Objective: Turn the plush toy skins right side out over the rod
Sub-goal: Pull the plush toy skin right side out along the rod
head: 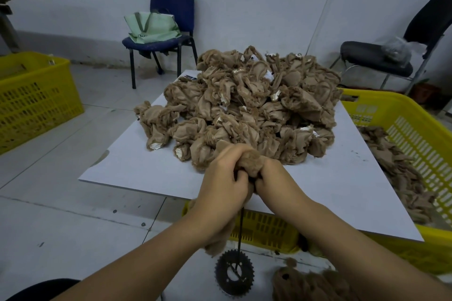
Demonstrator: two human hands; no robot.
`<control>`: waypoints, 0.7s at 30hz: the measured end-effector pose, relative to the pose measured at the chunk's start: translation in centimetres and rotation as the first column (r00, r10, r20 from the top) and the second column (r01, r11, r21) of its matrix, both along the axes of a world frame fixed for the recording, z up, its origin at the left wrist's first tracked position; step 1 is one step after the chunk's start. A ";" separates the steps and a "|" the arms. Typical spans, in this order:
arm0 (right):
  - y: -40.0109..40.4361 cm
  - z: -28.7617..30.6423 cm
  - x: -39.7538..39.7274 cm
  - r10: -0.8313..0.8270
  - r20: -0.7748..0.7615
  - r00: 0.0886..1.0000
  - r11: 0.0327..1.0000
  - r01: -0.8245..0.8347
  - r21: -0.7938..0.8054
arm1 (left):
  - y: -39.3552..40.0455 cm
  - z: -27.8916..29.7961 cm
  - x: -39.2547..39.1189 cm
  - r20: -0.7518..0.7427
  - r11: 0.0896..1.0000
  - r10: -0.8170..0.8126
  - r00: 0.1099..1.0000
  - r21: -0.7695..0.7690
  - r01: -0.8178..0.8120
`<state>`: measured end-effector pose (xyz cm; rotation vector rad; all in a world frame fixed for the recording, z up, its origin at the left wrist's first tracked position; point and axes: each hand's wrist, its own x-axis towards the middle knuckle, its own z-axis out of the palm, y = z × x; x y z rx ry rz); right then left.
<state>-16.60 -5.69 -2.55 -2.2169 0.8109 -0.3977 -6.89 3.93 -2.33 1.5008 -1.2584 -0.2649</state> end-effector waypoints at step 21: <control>-1.0 1.8 0.1 -0.091 0.034 0.995 0.996 0.091 0.014 | -1.9 1.5 -1.1 -0.080 0.980 0.146 0.986 0.146 -0.133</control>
